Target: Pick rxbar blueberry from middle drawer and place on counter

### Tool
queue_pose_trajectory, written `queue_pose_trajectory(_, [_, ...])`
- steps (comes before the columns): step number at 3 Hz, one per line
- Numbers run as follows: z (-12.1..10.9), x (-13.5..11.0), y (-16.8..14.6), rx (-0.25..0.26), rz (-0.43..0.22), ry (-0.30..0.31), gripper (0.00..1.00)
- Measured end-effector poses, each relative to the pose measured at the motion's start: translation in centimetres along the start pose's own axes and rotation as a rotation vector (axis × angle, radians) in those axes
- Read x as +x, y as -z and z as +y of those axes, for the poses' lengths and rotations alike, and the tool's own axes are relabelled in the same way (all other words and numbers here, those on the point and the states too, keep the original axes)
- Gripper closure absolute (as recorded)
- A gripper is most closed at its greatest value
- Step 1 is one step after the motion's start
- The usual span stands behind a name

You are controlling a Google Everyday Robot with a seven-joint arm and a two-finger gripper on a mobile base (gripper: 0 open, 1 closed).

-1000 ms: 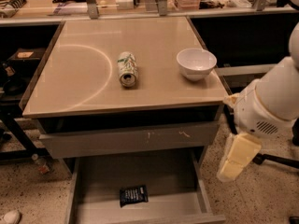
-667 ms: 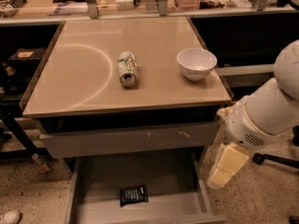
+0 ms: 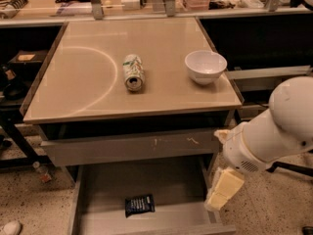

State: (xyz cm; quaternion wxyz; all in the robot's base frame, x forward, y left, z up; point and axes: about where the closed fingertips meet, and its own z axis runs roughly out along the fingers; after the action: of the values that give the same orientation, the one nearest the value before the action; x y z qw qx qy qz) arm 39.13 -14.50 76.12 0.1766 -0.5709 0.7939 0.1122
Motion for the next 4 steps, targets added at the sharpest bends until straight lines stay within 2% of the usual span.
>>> queue_pose_trajectory(2, [-1.0, 0.0, -7.9, -0.034, -0.116, 0.024, 0.00])
queue_pose_trajectory(3, [-1.0, 0.0, -7.9, -0.033, -0.116, 0.026, 0.00])
queue_pose_trajectory(4, [0.0, 0.6, -10.7, -0.038, -0.167, 0.011, 0.00])
